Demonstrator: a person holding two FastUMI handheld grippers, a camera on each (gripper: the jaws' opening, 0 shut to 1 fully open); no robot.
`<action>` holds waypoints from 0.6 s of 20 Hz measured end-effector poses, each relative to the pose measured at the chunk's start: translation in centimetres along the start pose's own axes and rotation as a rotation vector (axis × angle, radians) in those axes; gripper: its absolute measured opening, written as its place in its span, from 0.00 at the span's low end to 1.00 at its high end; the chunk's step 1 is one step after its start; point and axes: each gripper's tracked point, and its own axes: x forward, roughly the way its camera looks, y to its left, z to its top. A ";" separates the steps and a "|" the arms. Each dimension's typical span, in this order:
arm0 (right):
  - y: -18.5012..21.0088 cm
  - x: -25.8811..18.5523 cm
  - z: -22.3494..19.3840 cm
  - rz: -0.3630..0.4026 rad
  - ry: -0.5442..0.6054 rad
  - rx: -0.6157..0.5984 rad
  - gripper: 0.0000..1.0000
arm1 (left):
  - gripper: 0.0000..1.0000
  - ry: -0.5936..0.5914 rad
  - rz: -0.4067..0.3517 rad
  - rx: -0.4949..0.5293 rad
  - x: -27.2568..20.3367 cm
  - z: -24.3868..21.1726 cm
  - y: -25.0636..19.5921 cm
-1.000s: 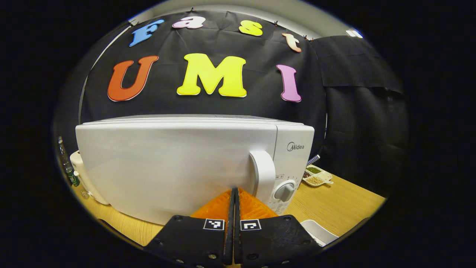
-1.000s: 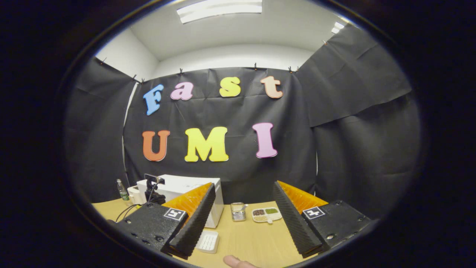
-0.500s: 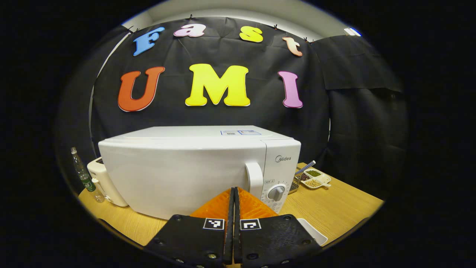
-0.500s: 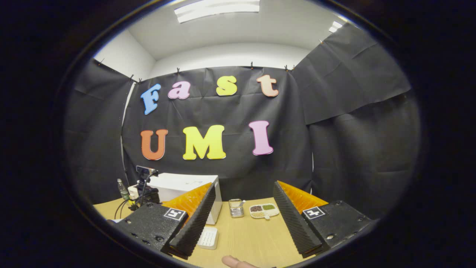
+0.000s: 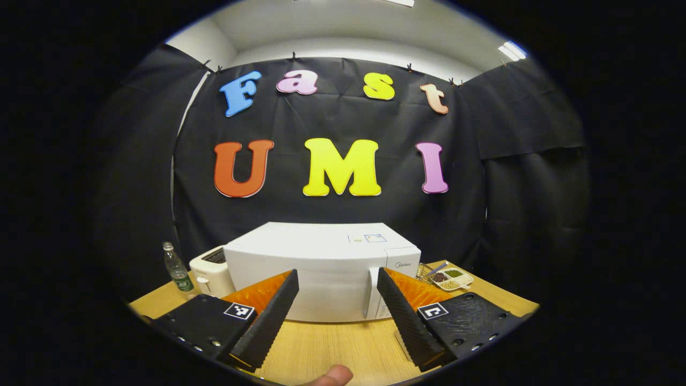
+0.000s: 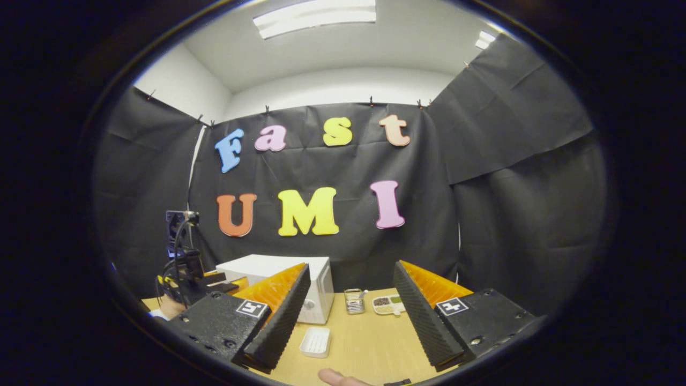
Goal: Open the microwave oven with the left hand, put the food in, and close the microwave oven.
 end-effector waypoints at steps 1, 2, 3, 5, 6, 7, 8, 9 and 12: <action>0.4 -0.6 0.5 0.001 -0.011 0.005 0.99 | 0.87 0.001 0.028 -0.014 -1.1 0.7 0.9; 0.9 -1.2 0.9 0.010 -0.019 -0.001 0.99 | 0.95 0.010 0.050 -0.034 -2.0 1.4 1.2; 1.5 -1.8 1.1 0.019 -0.023 -0.011 0.99 | 0.93 0.019 0.056 -0.053 -3.1 1.9 1.6; 2.3 -3.1 2.0 0.027 -0.039 -0.021 0.99 | 0.93 0.028 0.051 -0.119 -5.6 3.2 2.1; 2.7 -3.7 2.4 0.028 -0.047 -0.027 0.99 | 0.93 0.036 0.058 -0.153 -6.9 3.8 2.6; 3.0 -4.2 2.8 0.031 -0.058 -0.032 0.99 | 0.93 0.040 0.067 -0.181 -8.2 4.6 3.1; 3.4 -4.7 3.3 0.032 -0.069 -0.036 0.99 | 0.93 0.037 0.075 -0.196 -9.5 5.4 3.6; 3.7 -5.2 3.7 0.032 -0.079 -0.037 0.99 | 0.92 0.031 0.084 -0.198 -10.8 6.3 4.2; 4.4 -6.5 5.0 0.029 -0.114 -0.038 0.99 | 0.92 -0.016 0.092 -0.192 -14.8 9.2 5.4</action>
